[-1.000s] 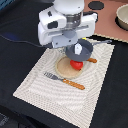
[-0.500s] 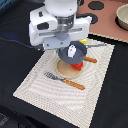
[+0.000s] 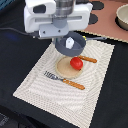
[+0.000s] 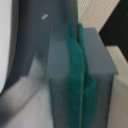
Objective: Interact with the objects in diverse but meaningful ways.
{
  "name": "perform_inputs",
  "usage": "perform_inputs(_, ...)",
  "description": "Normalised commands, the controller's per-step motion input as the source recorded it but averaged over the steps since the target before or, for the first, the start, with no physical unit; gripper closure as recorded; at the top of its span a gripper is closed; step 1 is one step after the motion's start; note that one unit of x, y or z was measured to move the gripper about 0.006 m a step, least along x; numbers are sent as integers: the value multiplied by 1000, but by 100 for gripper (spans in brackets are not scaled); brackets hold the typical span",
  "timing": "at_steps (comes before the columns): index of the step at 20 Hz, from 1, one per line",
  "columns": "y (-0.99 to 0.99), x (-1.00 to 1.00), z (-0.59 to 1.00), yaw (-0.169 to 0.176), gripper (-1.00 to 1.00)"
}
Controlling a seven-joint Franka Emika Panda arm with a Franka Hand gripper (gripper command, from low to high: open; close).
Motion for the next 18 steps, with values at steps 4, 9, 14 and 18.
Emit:
perform_inputs(4, -197, -1000, -157, 0, 100)
perform_inputs(9, -400, -990, -323, 0, 100)
perform_inputs(14, -511, -907, -393, 0, 100)
perform_inputs(18, -521, -896, -446, 0, 100)
